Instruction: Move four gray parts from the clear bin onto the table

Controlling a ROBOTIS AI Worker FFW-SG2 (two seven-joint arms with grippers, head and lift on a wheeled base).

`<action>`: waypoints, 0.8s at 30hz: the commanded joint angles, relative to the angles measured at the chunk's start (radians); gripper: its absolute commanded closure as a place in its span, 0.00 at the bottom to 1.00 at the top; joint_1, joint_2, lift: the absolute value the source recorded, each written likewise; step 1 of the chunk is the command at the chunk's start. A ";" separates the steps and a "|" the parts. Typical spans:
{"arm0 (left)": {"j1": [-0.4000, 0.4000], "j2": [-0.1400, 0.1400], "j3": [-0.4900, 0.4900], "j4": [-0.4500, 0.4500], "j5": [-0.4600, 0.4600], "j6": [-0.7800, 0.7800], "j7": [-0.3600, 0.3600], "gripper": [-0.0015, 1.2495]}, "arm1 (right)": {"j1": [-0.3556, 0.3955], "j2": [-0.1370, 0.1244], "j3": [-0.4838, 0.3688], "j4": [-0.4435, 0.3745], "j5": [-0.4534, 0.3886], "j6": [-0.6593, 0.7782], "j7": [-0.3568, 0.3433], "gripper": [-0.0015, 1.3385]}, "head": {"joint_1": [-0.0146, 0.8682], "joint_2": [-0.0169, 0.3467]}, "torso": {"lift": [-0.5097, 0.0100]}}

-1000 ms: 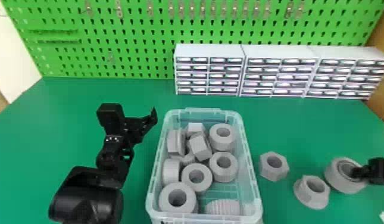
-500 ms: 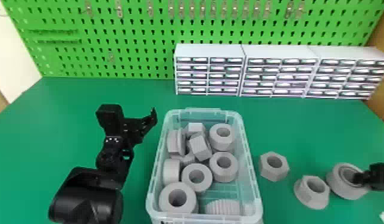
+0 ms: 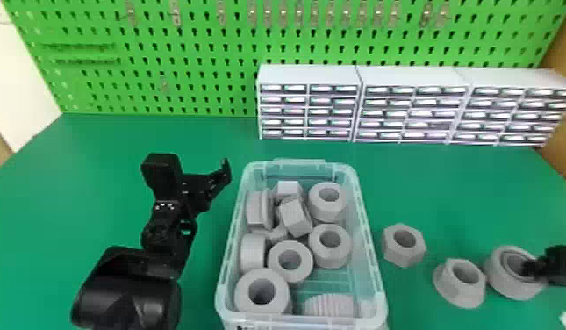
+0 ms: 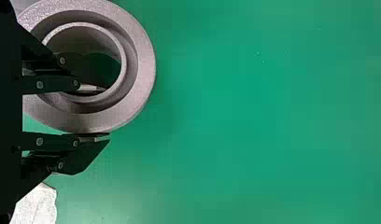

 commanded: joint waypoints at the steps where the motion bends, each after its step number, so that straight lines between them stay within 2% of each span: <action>1: 0.000 0.000 0.000 0.000 0.001 0.000 0.000 0.10 | 0.000 0.000 0.003 0.002 0.005 0.003 0.000 0.64 | 0.80 0.24 | 0.88; 3: 0.000 0.000 0.000 0.000 0.002 0.000 0.000 0.10 | 0.000 0.002 0.003 0.002 0.005 0.003 0.000 0.59 | 0.80 0.24 | 0.88; 8: 0.002 0.000 0.003 0.000 0.005 -0.003 0.000 0.09 | 0.001 0.002 0.006 0.002 0.003 0.005 0.000 0.56 | 0.80 0.24 | 0.88; 17: 0.006 0.000 0.008 0.000 0.005 -0.008 0.000 0.09 | -0.003 0.002 0.030 0.000 -0.012 0.020 0.000 0.54 | 0.80 0.24 | 0.88; 24: 0.009 0.000 0.009 0.000 0.005 -0.011 0.000 0.10 | -0.023 -0.018 0.095 -0.089 -0.049 0.126 0.000 0.53 | 0.80 0.24 | 0.88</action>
